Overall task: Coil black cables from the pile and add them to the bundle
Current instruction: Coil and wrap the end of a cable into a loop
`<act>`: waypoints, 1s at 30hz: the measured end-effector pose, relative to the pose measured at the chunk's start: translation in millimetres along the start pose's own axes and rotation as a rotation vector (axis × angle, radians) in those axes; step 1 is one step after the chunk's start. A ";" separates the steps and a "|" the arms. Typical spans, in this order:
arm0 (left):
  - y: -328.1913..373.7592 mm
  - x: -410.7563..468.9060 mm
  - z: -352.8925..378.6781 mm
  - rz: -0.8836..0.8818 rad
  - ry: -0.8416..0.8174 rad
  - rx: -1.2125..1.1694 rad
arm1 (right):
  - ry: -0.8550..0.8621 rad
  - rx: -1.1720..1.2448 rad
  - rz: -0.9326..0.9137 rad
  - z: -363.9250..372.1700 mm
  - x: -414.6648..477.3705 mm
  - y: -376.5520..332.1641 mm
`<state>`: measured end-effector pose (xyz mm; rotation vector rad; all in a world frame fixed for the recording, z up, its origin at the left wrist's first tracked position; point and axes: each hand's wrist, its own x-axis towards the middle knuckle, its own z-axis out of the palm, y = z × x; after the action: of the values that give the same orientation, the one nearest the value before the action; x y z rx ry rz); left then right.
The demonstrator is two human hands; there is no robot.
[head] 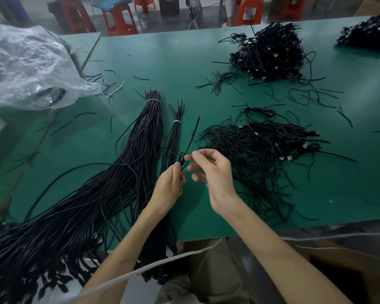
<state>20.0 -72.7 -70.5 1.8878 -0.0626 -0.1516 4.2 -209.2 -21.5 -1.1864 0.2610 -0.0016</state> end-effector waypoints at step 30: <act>4.4 -5.9 -4.5 -0.047 -0.072 -0.226 | -0.280 -0.166 0.097 -36.6 -1.7 15.5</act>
<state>15.0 -69.1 -64.5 1.6592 -0.0487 -0.2488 -7.0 -236.6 -48.1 -1.3206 0.0718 0.2734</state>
